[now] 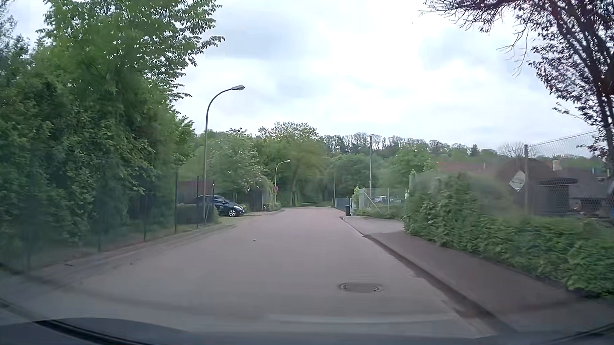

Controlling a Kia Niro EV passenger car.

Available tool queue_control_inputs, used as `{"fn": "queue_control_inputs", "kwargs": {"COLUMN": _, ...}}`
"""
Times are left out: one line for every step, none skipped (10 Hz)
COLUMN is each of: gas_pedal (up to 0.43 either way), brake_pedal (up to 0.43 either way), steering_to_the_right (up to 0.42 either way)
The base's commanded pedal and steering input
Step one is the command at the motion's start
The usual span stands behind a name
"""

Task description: Follow the waypoints while adhering to traffic rules and regulations

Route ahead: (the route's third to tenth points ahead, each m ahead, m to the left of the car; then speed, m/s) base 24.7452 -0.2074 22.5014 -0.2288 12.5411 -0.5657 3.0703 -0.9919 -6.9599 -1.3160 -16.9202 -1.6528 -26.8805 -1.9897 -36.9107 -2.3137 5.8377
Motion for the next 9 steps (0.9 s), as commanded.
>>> {"fn": "queue_control_inputs", "kwargs": {"gas_pedal": 0.000, "brake_pedal": 0.000, "steering_to_the_right": 0.006}}
{"fn": "queue_control_inputs", "kwargs": {"gas_pedal": 0.000, "brake_pedal": 0.000, "steering_to_the_right": 0.006}}
{"fn": "queue_control_inputs", "kwargs": {"gas_pedal": 0.000, "brake_pedal": 0.000, "steering_to_the_right": 0.006}}
{"fn": "queue_control_inputs", "kwargs": {"gas_pedal": 0.000, "brake_pedal": 0.000, "steering_to_the_right": 0.006}}
{"fn": "queue_control_inputs", "kwargs": {"gas_pedal": 0.000, "brake_pedal": 0.000, "steering_to_the_right": 0.005}}
{"fn": "queue_control_inputs", "kwargs": {"gas_pedal": 0.000, "brake_pedal": 0.000, "steering_to_the_right": 0.005}}
{"fn": "queue_control_inputs", "kwargs": {"gas_pedal": 0.000, "brake_pedal": 0.000, "steering_to_the_right": 0.005}}
{"fn": "queue_control_inputs", "kwargs": {"gas_pedal": 0.000, "brake_pedal": 0.000, "steering_to_the_right": 0.005}}
{"fn": "queue_control_inputs", "kwargs": {"gas_pedal": 0.000, "brake_pedal": 0.000, "steering_to_the_right": 0.005}}
